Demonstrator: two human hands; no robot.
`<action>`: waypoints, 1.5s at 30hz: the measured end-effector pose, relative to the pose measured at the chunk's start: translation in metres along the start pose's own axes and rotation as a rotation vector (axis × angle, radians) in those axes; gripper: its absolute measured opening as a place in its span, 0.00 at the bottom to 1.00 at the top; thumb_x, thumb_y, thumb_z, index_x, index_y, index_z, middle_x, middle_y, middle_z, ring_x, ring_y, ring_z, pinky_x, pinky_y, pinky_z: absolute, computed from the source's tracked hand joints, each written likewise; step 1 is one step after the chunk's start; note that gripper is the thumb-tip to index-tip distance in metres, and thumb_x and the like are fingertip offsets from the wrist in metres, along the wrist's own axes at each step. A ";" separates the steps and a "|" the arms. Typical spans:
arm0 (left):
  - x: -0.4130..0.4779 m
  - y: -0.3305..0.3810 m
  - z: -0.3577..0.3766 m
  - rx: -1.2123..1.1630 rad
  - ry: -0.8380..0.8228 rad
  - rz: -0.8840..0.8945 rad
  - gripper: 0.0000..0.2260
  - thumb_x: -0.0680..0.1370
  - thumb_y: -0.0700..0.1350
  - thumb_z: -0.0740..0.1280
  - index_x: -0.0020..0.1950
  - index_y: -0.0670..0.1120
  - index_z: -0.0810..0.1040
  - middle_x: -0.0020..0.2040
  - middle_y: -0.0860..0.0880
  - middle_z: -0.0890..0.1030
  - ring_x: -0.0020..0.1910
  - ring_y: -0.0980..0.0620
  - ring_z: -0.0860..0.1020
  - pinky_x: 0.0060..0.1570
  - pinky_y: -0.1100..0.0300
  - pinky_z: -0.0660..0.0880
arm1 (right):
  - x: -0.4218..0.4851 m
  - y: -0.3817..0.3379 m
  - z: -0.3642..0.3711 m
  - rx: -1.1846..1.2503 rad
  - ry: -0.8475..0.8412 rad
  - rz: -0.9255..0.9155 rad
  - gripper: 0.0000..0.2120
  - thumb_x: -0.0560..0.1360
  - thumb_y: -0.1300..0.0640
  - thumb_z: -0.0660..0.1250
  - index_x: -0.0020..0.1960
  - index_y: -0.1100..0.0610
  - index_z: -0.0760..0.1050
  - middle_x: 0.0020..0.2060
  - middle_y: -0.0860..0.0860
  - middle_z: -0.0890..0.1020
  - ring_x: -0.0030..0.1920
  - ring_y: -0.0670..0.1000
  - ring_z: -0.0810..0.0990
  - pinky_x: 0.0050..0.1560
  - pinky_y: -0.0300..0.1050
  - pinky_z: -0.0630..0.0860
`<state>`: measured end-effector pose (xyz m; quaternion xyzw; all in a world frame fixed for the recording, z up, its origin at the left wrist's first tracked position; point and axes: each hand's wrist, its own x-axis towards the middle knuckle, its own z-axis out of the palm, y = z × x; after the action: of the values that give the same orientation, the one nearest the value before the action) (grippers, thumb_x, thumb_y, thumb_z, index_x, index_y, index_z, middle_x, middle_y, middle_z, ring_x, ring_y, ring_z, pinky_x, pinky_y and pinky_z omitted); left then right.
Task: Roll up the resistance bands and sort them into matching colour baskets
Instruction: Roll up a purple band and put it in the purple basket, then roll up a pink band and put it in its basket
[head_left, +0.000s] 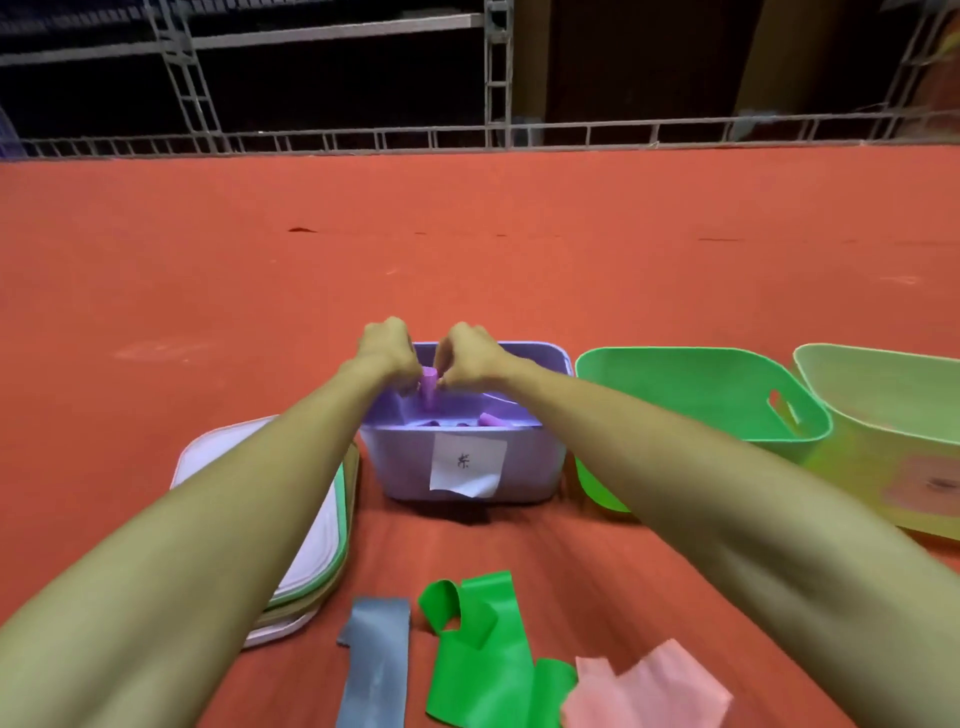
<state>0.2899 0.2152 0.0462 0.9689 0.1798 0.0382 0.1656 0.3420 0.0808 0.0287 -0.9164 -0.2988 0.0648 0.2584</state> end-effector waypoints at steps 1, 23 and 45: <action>0.005 0.000 0.006 0.009 0.005 -0.009 0.15 0.65 0.36 0.79 0.50 0.40 0.85 0.49 0.39 0.85 0.50 0.42 0.84 0.41 0.57 0.73 | 0.005 0.001 0.004 -0.035 -0.011 0.010 0.09 0.60 0.50 0.72 0.37 0.53 0.79 0.37 0.54 0.82 0.42 0.57 0.83 0.38 0.43 0.72; -0.034 0.005 0.002 -0.201 0.102 0.037 0.07 0.64 0.35 0.74 0.38 0.45 0.88 0.36 0.42 0.86 0.43 0.44 0.86 0.51 0.51 0.83 | -0.053 -0.005 -0.044 -0.122 0.253 0.051 0.05 0.61 0.63 0.70 0.35 0.55 0.78 0.32 0.53 0.80 0.40 0.58 0.85 0.39 0.47 0.82; -0.287 0.071 0.116 -0.147 -0.500 0.514 0.17 0.66 0.46 0.83 0.52 0.54 0.85 0.45 0.57 0.82 0.45 0.56 0.78 0.47 0.61 0.76 | -0.370 0.099 -0.008 -0.105 -0.167 -0.023 0.07 0.68 0.58 0.79 0.42 0.58 0.82 0.27 0.45 0.73 0.33 0.50 0.72 0.28 0.40 0.62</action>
<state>0.0623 0.0131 -0.0438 0.9474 -0.1185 -0.1466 0.2585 0.0947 -0.2060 -0.0283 -0.9166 -0.3329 0.1224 0.1848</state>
